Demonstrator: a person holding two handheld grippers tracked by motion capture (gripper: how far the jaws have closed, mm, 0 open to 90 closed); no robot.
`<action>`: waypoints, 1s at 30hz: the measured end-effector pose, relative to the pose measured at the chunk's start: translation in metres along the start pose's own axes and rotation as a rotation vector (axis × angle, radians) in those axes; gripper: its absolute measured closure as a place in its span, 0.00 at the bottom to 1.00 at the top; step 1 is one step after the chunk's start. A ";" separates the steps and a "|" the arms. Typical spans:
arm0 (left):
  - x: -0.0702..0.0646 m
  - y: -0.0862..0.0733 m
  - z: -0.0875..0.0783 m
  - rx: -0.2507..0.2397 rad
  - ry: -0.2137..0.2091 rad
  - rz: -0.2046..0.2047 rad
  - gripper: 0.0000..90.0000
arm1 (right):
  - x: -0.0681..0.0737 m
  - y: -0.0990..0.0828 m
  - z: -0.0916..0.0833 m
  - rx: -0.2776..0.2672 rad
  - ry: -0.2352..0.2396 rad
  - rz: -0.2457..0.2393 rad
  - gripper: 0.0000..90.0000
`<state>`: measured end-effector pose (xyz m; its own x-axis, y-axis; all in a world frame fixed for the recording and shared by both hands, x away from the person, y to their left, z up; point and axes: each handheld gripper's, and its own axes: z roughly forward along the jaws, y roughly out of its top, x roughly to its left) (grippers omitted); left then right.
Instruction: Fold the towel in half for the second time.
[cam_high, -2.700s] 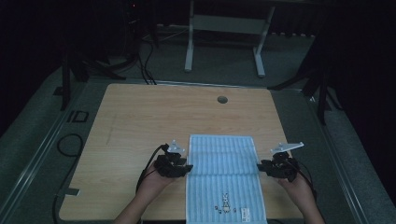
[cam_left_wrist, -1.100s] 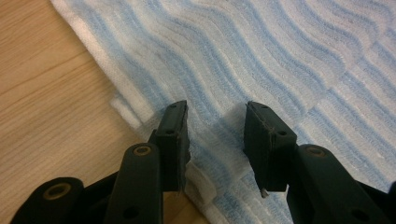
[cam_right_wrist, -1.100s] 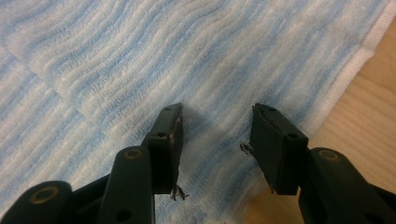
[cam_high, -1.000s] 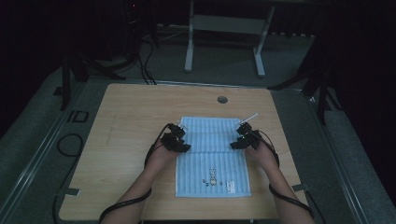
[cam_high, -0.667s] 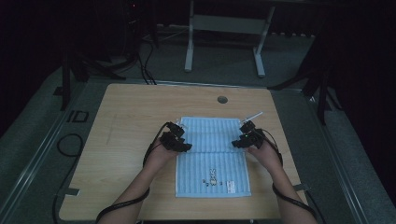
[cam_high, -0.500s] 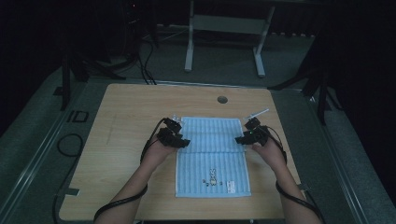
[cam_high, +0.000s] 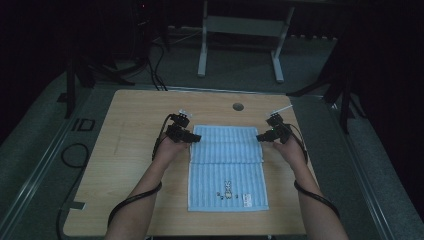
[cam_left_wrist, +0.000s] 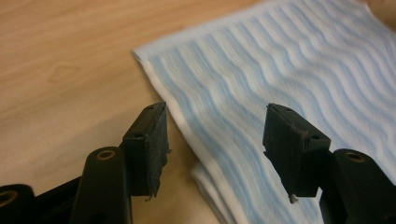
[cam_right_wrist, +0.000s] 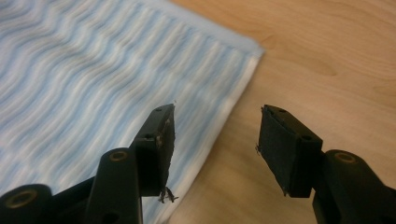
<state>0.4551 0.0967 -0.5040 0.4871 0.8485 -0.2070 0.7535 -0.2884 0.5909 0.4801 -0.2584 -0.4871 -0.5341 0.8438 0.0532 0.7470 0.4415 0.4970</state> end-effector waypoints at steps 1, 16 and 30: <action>-0.001 0.002 0.001 -0.002 0.009 0.003 0.42 | -0.001 0.002 0.002 0.003 -0.007 0.006 0.49; 0.014 0.017 0.035 0.040 0.071 -0.017 0.45 | -0.011 0.026 0.036 0.015 -0.028 0.109 0.46; 0.010 0.014 0.054 0.019 0.029 -0.005 0.67 | 0.001 0.026 0.063 0.033 -0.083 0.043 0.69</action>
<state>0.4944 0.0774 -0.5400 0.4704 0.8625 -0.1867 0.7644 -0.2925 0.5746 0.5234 -0.2265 -0.5286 -0.4674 0.8841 0.0011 0.7821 0.4129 0.4668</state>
